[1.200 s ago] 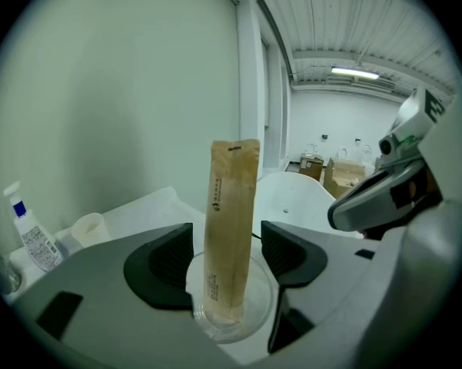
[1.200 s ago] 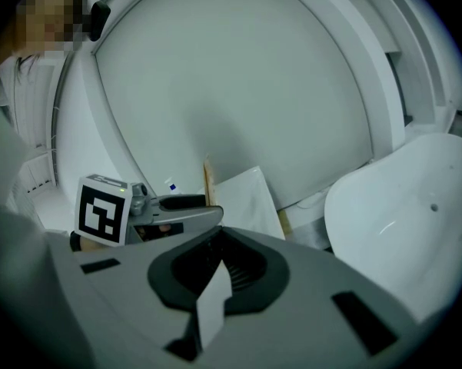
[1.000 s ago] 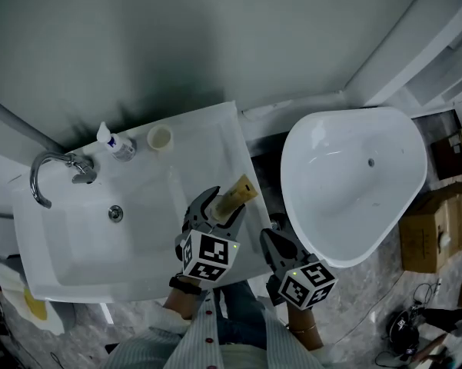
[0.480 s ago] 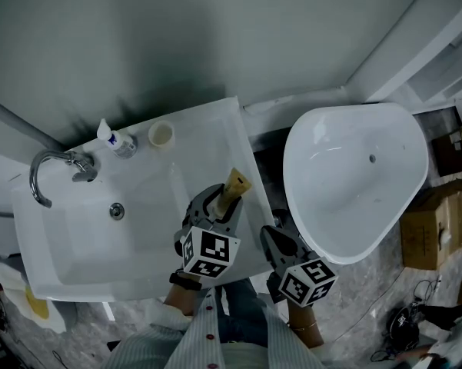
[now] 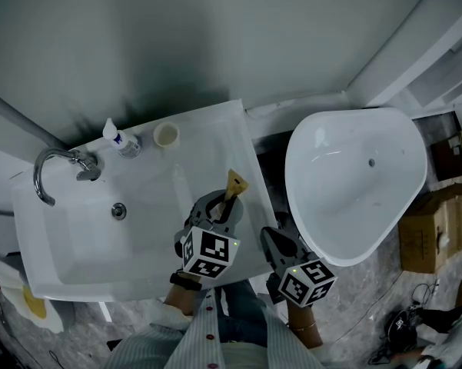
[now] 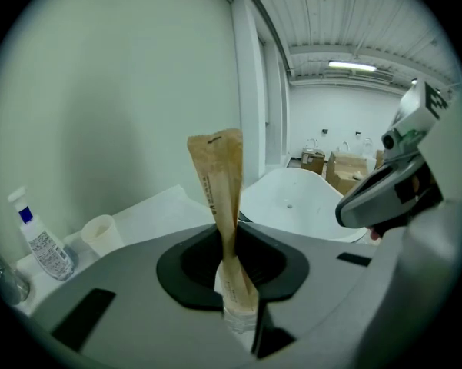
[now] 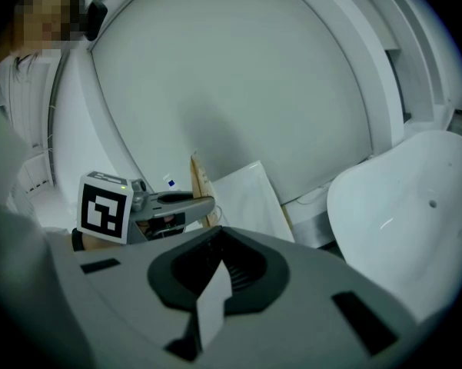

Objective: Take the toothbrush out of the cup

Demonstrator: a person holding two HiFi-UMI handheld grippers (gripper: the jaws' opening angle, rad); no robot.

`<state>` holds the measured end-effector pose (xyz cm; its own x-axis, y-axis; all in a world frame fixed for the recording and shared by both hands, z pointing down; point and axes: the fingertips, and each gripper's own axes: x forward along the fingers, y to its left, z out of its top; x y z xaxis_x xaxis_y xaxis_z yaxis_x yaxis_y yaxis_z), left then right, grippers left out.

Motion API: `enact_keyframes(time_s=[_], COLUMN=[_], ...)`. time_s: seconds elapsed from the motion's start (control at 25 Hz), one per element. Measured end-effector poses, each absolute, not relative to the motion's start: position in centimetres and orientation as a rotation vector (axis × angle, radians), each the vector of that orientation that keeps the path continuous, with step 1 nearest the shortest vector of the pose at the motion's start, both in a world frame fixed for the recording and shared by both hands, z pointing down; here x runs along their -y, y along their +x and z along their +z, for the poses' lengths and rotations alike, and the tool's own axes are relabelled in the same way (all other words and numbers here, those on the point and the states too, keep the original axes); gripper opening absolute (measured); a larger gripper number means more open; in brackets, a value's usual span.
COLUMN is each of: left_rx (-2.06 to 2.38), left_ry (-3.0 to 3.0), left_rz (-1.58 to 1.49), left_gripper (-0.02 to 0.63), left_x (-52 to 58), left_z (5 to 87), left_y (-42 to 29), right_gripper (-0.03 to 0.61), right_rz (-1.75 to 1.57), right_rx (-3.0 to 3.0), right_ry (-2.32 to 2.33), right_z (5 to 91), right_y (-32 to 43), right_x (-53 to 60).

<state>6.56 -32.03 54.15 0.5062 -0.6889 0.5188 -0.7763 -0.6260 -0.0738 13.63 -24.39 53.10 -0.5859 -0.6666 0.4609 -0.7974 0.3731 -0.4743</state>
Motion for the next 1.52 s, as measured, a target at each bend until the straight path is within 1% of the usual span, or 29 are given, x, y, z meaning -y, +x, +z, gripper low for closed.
enact_keyframes(time_s=[0.4, 0.8, 1.52], left_rx=[1.234, 1.238, 1.332], left_ry=[2.571, 2.57, 2.614], left_rz=[0.732, 0.652, 0.511], left_gripper=[0.046, 0.043, 0.04], left_x=[31.9, 31.6, 30.9], left_z=[53.9, 52.8, 46.8], left_y=[6.1, 5.5, 5.0], right_gripper=[0.012, 0.012, 0.012], right_rz=[0.987, 0.968, 0.861], right_rx=[2.445, 2.462, 2.576], right_ry=[1.322, 1.344, 1.323], right_z=[52.5, 51.5, 47.8], right_y=[12.9, 12.6, 12.6], right_x=[24.5, 24.6, 24.8])
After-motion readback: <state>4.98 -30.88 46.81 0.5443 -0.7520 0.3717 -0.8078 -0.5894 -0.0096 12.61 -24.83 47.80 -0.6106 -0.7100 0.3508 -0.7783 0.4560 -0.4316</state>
